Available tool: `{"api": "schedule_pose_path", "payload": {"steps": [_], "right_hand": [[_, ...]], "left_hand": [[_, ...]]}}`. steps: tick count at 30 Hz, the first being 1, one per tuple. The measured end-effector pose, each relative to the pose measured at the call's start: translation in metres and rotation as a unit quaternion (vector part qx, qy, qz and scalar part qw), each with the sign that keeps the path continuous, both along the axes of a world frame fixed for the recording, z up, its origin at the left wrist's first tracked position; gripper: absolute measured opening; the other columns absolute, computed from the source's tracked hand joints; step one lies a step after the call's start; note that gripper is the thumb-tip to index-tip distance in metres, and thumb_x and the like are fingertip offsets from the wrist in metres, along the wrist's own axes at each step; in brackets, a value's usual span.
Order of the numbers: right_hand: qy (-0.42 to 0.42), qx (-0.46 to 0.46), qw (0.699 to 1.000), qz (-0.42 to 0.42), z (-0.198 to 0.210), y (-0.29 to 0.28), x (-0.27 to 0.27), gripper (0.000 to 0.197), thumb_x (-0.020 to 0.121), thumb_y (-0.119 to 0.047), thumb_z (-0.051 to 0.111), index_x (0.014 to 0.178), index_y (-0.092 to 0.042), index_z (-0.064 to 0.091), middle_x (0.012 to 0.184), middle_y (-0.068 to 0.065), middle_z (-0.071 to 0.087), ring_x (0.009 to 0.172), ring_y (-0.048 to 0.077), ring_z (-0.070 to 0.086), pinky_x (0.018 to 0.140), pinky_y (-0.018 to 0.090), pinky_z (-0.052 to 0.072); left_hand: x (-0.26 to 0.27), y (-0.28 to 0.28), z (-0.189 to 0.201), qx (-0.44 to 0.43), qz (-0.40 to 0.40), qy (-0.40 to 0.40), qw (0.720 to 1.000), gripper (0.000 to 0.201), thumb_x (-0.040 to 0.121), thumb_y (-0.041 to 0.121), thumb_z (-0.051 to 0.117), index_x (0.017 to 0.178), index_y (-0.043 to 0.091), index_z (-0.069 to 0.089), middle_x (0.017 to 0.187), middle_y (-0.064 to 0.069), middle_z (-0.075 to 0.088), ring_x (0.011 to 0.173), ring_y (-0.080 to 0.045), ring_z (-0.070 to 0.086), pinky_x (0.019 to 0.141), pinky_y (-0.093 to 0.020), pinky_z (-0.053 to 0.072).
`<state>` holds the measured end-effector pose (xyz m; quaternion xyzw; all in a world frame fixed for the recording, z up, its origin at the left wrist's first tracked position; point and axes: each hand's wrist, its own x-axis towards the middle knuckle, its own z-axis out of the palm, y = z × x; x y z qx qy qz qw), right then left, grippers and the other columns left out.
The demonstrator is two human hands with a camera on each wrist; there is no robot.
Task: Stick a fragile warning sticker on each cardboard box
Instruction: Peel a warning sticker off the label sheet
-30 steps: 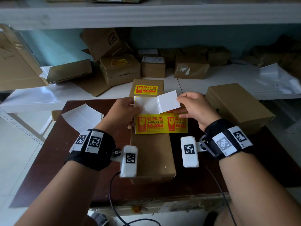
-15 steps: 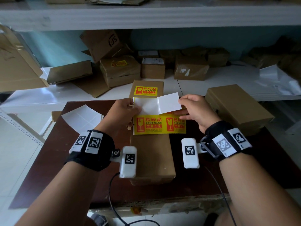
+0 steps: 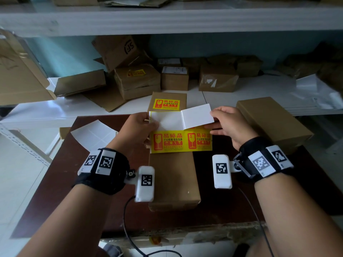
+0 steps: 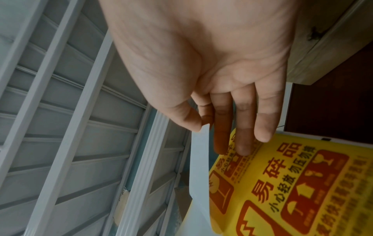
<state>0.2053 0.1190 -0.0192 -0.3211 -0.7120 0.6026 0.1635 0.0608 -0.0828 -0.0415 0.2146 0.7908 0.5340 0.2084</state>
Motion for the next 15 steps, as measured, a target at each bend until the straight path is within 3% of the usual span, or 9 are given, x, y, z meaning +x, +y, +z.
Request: {"api": "schedule_pose_path", "payload": {"steps": [3, 6, 11, 15], "right_hand": [[0.005, -0.004, 1.0, -0.007, 0.0005, 0.0022, 0.0006, 0.015, 0.102, -0.016, 0.048, 0.097, -0.013, 0.061, 0.102, 0.004, 0.071, 0.085, 0.021, 0.072, 0.079, 0.035, 0.057], [0.012, -0.011, 1.0, -0.015, 0.0012, 0.0039, 0.0013, 0.015, 0.102, -0.017, 0.048, 0.096, -0.015, 0.061, 0.1, 0.003, 0.071, 0.084, 0.021, 0.073, 0.075, 0.032, 0.057], [0.021, -0.014, 0.999, -0.033, 0.0021, 0.0058, 0.0023, 0.015, 0.101, -0.017, 0.049, 0.092, -0.016, 0.061, 0.097, 0.002, 0.071, 0.089, 0.024, 0.073, 0.083, 0.04, 0.057], [0.032, -0.023, 0.998, -0.039, 0.0025, 0.0075, 0.0027, 0.013, 0.101, -0.016, 0.05, 0.096, -0.014, 0.061, 0.102, 0.007, 0.072, 0.088, 0.025, 0.074, 0.08, 0.038, 0.057]], "left_hand": [[-0.0006, -0.0008, 0.0004, 0.001, 0.001, 0.003, 1.0, 0.011, 0.097, 0.014, 0.06, 0.103, 0.015, 0.069, 0.089, -0.009, 0.074, 0.063, -0.014, 0.068, 0.058, -0.032, 0.058], [0.0002, -0.0012, 0.0017, 0.0, 0.005, 0.002, 1.0, 0.012, 0.097, 0.012, 0.059, 0.103, 0.014, 0.068, 0.082, -0.004, 0.073, 0.054, -0.006, 0.066, 0.05, -0.028, 0.055], [0.0005, -0.0016, 0.0024, -0.002, 0.006, 0.002, 1.0, 0.011, 0.097, 0.012, 0.059, 0.102, 0.013, 0.069, 0.084, -0.007, 0.073, 0.055, -0.008, 0.066, 0.05, -0.027, 0.055], [0.0003, -0.0022, 0.0029, -0.001, 0.011, 0.009, 1.0, 0.01, 0.097, 0.011, 0.058, 0.099, 0.014, 0.068, 0.073, -0.001, 0.069, 0.046, -0.003, 0.062, 0.045, -0.023, 0.051]]}}
